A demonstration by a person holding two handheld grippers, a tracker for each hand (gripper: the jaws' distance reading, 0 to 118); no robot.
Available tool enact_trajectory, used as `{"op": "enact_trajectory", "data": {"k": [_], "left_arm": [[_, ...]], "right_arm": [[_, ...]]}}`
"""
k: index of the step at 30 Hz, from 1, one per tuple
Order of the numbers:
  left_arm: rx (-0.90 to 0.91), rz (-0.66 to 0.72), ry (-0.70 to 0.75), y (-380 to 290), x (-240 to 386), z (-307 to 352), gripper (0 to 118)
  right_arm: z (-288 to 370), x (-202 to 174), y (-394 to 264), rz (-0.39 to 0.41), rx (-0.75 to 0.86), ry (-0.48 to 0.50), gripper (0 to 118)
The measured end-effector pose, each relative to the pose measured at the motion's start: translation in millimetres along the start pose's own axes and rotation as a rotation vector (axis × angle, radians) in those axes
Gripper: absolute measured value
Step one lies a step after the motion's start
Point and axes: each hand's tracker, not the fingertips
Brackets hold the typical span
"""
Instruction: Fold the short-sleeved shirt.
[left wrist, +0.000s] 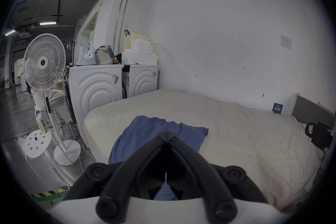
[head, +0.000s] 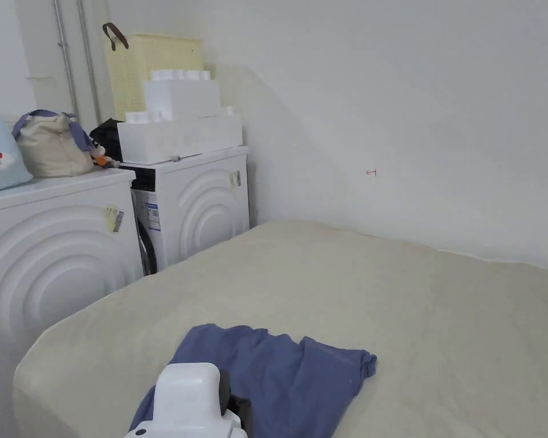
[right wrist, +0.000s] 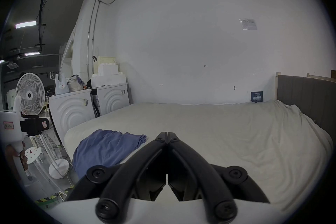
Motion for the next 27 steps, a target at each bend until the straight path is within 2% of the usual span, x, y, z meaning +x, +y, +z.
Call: {"op": "enact_trajectory", "data": {"k": [4,9,12,13,14,15,16,17,18,19,25,26,27], "left_arm": [[-0.128,-0.002,-0.122,23.6,-2.3,-58.3,0],[-0.472,-0.036,-0.291,37.0,1.7,-177.2,0],[-0.651,-0.008,-0.241,22.8,2.0,-243.6,0],[-0.716,0.002,-0.223,15.0,-1.2,-266.1,10],[-0.749,-0.002,-0.199,8.1,-3.4,-283.5,36],[-0.786,0.001,-0.172,0.5,-5.8,-299.7,74],[-0.814,-0.003,-0.151,-9.7,-11.8,-321.2,86],[-0.859,-0.017,-0.114,-19.1,-12.4,-336.4,86],[-0.876,-0.012,-0.107,-27.4,-12.9,-345.4,113],[-0.870,-0.008,-0.106,-33.8,-12.9,-353.1,118],[-1.022,-0.060,-0.102,-73.4,-7.6,-387.2,118],[-1.057,-0.081,-0.098,-81.4,-5.0,-390.8,118],[-1.030,-0.175,-0.086,-83.7,0.2,-392.3,118]], "right_arm": [[-9.1,11.3,1.1,-0.004,-0.045,0.002,0],[-23.4,28.1,-8.5,-0.037,-0.125,-0.028,0],[-36.1,36.8,-16.6,-0.079,-0.186,-0.047,0],[-40.9,39.7,-19.4,-0.089,-0.204,-0.055,0],[-45.2,42.0,-21.9,-0.097,-0.219,-0.064,0],[-50.4,45.9,-26.1,-0.105,-0.234,-0.073,0],[-54.4,48.1,-29.0,-0.115,-0.244,-0.078,0],[-59.5,50.3,-32.7,-0.127,-0.259,-0.085,0],[-64.1,51.7,-36.0,-0.135,-0.271,-0.090,0],[-68.3,53.1,-39.8,-0.138,-0.284,-0.094,0],[-88.0,50.5,-56.7,-0.162,-0.343,-0.084,0],[-90.4,49.2,-58.6,-0.162,-0.349,-0.076,0],[-91.6,46.7,-59.8,-0.158,-0.356,-0.069,0]]}}
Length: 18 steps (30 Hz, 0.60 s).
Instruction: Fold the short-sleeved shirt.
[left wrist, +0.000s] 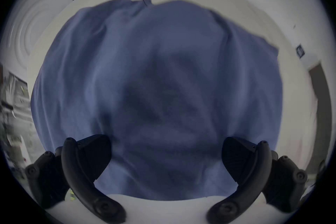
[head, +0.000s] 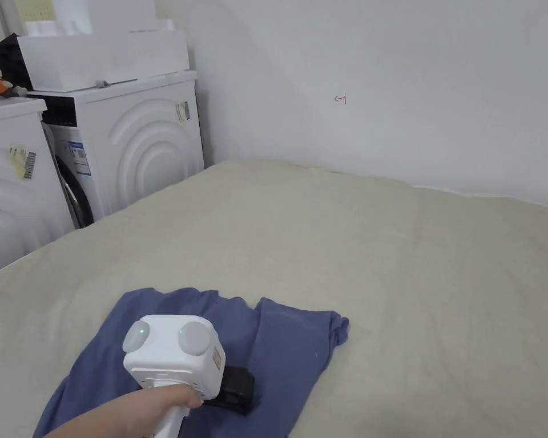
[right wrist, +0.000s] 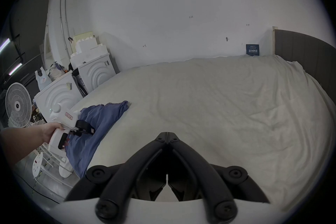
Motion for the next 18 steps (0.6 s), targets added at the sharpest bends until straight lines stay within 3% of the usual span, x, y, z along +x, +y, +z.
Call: {"op": "enact_trajectory", "data": {"k": [5,9,13,14,16,17,18], "left_arm": [[0.001,0.027,0.014,-9.2,2.4,7.8,118],[0.120,0.032,-0.014,-21.6,-8.1,1.1,118],[0.115,0.039,-0.020,-25.5,-10.6,9.3,115],[0.140,0.059,-0.003,-27.2,-10.2,10.8,109],[0.172,0.067,0.025,-30.8,-8.5,16.3,84],[0.189,0.069,0.016,-30.3,-8.9,18.8,66],[0.195,0.059,0.018,-30.7,-9.7,23.9,38]], "right_arm": [[-6.0,-1.3,-6.5,0.013,-0.020,0.026,0],[-5.1,0.8,-11.9,-0.015,-0.027,0.045,0],[-3.2,7.5,-15.3,-0.034,-0.045,0.047,0],[-2.2,9.4,-15.5,-0.036,-0.048,0.045,0],[0.8,13.6,-15.2,-0.037,-0.050,0.040,0],[2.2,16.0,-14.9,-0.039,-0.048,0.036,0],[3.4,18.5,-14.4,-0.044,-0.046,0.032,0]]}}
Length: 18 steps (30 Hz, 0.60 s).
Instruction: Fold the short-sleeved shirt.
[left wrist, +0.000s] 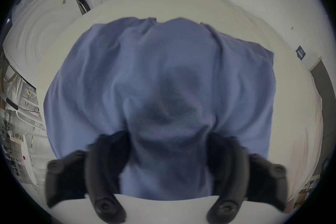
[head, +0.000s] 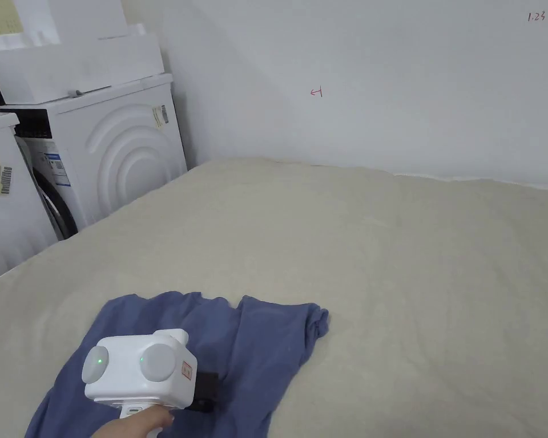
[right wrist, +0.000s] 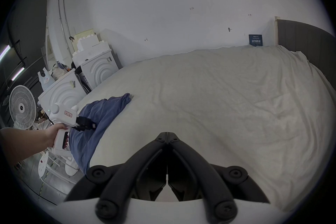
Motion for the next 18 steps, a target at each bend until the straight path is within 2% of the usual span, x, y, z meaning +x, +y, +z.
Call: {"op": "enact_trajectory", "data": {"k": [1,2,3,8,11,16,18], "left_arm": [[0.011,-0.010,0.013,1.2,-1.7,4.7,25],[0.002,-0.012,0.010,3.6,-6.3,7.9,25],[-0.024,0.002,0.004,6.7,-10.9,5.4,4],[-0.040,0.032,-0.053,-3.8,-3.9,30.6,4],[0.059,0.074,-0.087,5.0,-10.8,57.2,4],[0.093,-0.117,-0.041,26.5,-24.0,92.4,5],[0.128,-0.151,-0.037,25.8,-21.3,114.7,5]], "right_arm": [[1.0,2.3,0.6,-0.009,0.003,-0.003,0],[2.0,4.9,1.3,-0.024,0.005,-0.003,0],[2.3,7.2,2.0,-0.038,0.005,-0.003,0],[5.6,10.6,4.7,-0.060,0.015,-0.014,0],[11.1,11.6,9.0,-0.062,0.020,-0.001,0],[19.0,11.9,15.9,-0.053,0.052,0.001,0],[21.6,12.3,17.9,-0.060,0.062,0.007,0]]}}
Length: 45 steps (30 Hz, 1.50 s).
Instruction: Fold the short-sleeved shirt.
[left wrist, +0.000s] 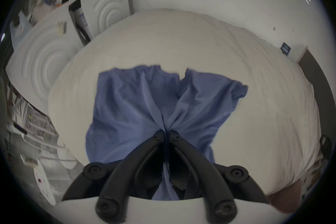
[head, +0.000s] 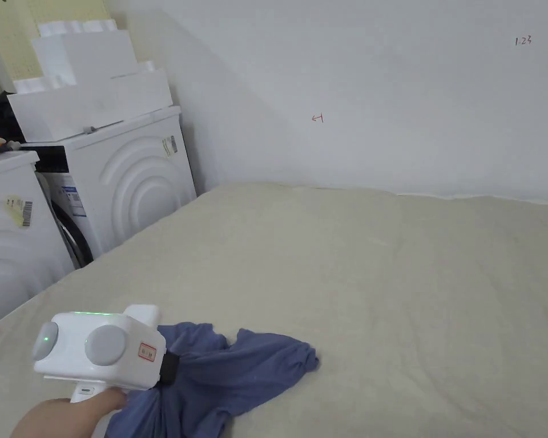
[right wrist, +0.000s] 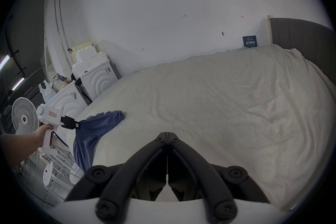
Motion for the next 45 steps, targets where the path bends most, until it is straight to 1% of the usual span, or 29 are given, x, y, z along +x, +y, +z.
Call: {"op": "enact_trajectory", "data": {"k": [2,5,9,10,13,16,20,24,27,30,33,35,36,39,40,41,42,43,44,45], "left_arm": [[0.051,-0.018,-0.005,4.3,6.8,26.8,5],[0.187,-0.044,-0.044,18.0,19.6,75.3,5],[0.373,-0.086,-0.095,53.1,49.0,151.0,4],[0.414,-0.093,-0.128,62.9,58.6,170.7,4],[0.515,-0.171,-0.187,92.9,90.1,219.6,4],[0.591,-0.264,-0.289,109.8,142.7,259.0,4],[0.625,-0.376,-0.465,118.1,222.4,281.1,4],[0.556,-0.455,-0.648,115.0,310.8,267.7,4],[0.486,-0.518,-0.708,105.7,380.1,230.7,4],[0.318,-0.542,-0.767,87.5,447.8,171.5,5],[0.123,-0.542,-0.792,58.3,507.8,104.2,5],[-0.007,-0.574,-0.796,34.8,540.4,62.6,4],[-0.066,-0.600,-0.768,21.7,554.9,43.6,5],[-0.131,-0.675,-0.676,-8.7,579.5,11.7,5],[-0.129,-0.671,-0.676,-14.8,582.7,4.8,5],[-0.132,-0.663,-0.668,-20.4,583.8,4.7,10],[-0.150,-0.655,-0.663,-22.2,583.4,0.3,23],[-0.181,-0.641,-0.689,-21.9,581.3,-3.8,33],[-0.193,-0.604,-0.694,-21.9,578.2,-7.4,33],[-0.195,-0.569,-0.674,-22.4,575.0,-8.9,60]], "right_arm": [[2.9,-0.2,2.2,-0.007,0.009,0.002,0],[9.7,0.1,6.2,-0.019,0.030,0.009,0],[22.6,3.5,15.1,-0.026,0.063,0.010,0],[27.1,5.2,17.8,-0.028,0.073,0.010,0],[42.4,14.2,25.9,-0.035,0.112,-0.001,0],[62.9,25.5,34.5,-0.038,0.163,-0.025,0],[89.7,46.6,44.2,-0.044,0.209,-0.070,0],[115.7,73.3,46.1,-0.068,0.252,-0.126,0],[131.6,94.6,44.8,-0.079,0.266,-0.174,0],[145.4,117.2,41.2,-0.099,0.269,-0.224,1],[153.8,138.3,33.7,-0.119,0.267,-0.288,1],[155.7,150.9,28.3,-0.131,0.252,-0.323,1],[155.6,156.6,25.3,-0.140,0.244,-0.340,1],[154.7,168.5,18.7,-0.170,0.229,-0.356,1],[153.7,170.1,17.6,-0.175,0.226,-0.357,1],[152.0,171.2,16.2,-0.179,0.222,-0.358,1],[150.0,171.7,15.2,-0.182,0.218,-0.357,1],[148.2,171.7,14.5,-0.185,0.213,-0.353,1],[146.4,171.6,13.9,-0.189,0.208,-0.345,1],[144.5,170.6,13.1,-0.191,0.204,-0.334,1]]}}
